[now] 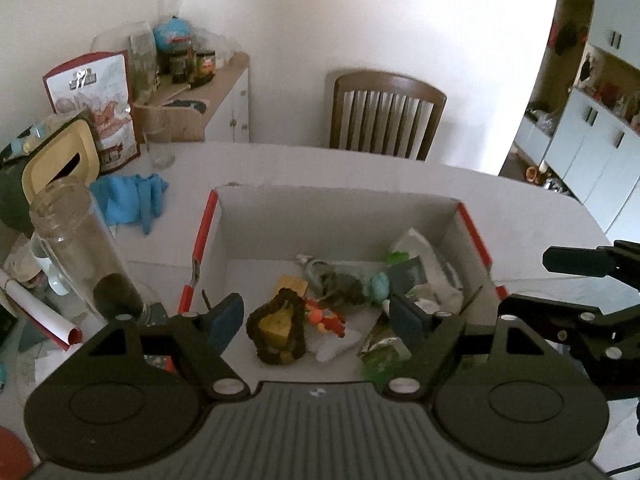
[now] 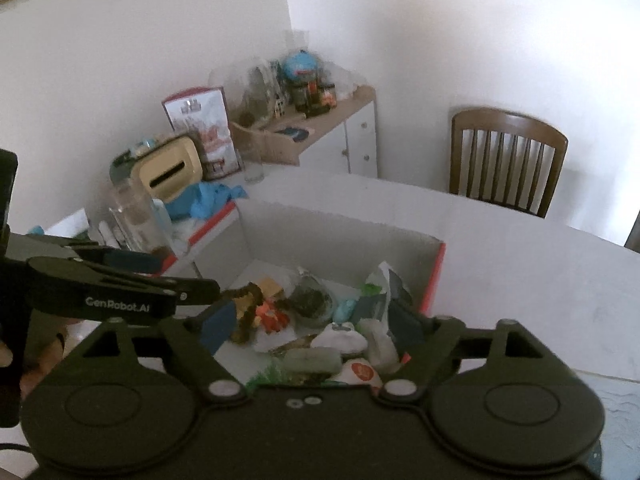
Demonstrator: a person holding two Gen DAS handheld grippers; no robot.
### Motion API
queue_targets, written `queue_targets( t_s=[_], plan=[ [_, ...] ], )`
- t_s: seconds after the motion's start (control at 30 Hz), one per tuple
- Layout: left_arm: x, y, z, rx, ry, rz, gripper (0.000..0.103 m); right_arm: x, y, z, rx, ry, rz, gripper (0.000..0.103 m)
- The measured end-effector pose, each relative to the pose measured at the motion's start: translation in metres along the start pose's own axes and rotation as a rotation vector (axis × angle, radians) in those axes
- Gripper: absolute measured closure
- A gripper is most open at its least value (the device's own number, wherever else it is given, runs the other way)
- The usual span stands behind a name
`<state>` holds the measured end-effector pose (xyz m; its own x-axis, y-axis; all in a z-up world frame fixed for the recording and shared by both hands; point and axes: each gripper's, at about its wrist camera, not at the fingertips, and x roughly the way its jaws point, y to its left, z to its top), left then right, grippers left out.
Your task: Organize objects
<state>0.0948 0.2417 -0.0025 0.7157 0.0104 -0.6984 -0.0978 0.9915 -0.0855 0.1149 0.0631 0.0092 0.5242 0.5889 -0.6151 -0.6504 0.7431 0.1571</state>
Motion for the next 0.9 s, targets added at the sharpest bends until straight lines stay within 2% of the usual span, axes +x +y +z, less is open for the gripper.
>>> queue_targets(
  t_s=[0.2, 0.3, 0.47, 0.9],
  plan=[
    [-0.013, -0.004, -0.003, -0.01, -0.027, -0.005, 0.017, -0.02, -0.001, -0.004, 0.002, -0.054, 0.017, 0.008],
    [-0.017, -0.005, -0.004, -0.015, -0.032, -0.005, 0.017, -0.028, -0.002, -0.006, 0.004, -0.072, 0.02, 0.007],
    [-0.025, -0.009, -0.006, -0.007, -0.053, 0.01, 0.0, -0.035, -0.003, -0.01, 0.004, -0.084, 0.019, 0.006],
    [-0.044, -0.017, -0.011, -0.006, -0.092, -0.004, 0.0, -0.051, -0.003, -0.02, 0.007, -0.103, -0.005, 0.005]
  ],
)
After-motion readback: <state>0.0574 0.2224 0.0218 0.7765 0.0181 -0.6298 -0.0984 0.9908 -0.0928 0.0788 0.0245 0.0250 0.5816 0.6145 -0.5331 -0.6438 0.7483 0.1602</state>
